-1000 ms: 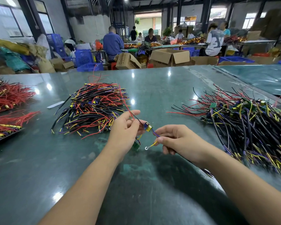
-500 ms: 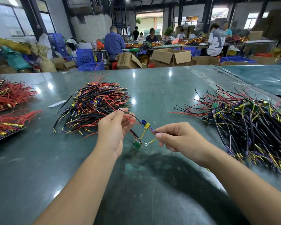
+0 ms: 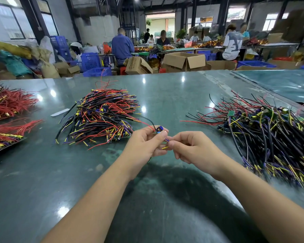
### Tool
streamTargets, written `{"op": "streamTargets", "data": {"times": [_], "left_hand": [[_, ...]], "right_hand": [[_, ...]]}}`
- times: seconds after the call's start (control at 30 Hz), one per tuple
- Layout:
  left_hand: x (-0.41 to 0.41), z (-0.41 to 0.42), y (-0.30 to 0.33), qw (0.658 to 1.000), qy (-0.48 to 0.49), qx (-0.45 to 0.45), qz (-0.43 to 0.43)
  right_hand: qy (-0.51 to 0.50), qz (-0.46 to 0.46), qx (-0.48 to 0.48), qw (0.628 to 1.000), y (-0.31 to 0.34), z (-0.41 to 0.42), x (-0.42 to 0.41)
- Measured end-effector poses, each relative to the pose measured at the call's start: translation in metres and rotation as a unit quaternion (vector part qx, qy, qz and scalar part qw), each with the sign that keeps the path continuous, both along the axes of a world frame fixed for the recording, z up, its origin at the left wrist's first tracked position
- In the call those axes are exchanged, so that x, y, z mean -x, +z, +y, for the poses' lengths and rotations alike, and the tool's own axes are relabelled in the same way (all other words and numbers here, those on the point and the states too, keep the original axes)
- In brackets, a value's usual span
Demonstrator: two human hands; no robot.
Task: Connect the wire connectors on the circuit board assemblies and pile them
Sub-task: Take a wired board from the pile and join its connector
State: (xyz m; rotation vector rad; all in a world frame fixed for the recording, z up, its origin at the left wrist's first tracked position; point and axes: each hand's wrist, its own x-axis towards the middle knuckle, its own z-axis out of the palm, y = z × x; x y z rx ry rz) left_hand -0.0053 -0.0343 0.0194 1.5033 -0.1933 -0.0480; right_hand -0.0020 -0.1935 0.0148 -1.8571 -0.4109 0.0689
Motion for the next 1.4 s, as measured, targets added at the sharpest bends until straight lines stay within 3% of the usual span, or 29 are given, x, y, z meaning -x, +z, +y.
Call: {"op": "streamTargets", "data": {"times": [0.17,0.4,0.67,0.9,1.07,1.2,1.4], "left_hand": [[0.000,-0.001,0.001,0.999,0.008,0.013,0.040],[0.002,0.004,0.001,0.998,-0.042,0.001,0.050],[-0.001,0.006,0.001,0.998,0.006,0.040,0.051],[-0.001,0.008,0.004,0.991,-0.014,0.095,0.088],[-0.002,0.008,0.004,0.987,-0.025,0.120,0.105],[-0.001,0.009,0.003,0.990,-0.046,0.103,0.086],[-0.003,0.009,-0.001,0.999,-0.028,-0.001,0.041]], "right_hand": [[-0.040,-0.008,0.112,0.993,-0.002,-0.004,-0.003],[-0.093,-0.039,0.139,0.985,-0.003,-0.006,-0.004],[-0.022,-0.006,0.052,0.998,0.003,-0.006,-0.002],[-0.046,-0.140,0.090,0.985,-0.002,-0.007,-0.002],[-0.050,-0.161,0.073,0.983,-0.002,-0.007,-0.001],[-0.052,-0.153,0.072,0.984,-0.002,-0.007,-0.001],[-0.093,-0.136,0.102,0.981,-0.004,-0.007,-0.005]]}}
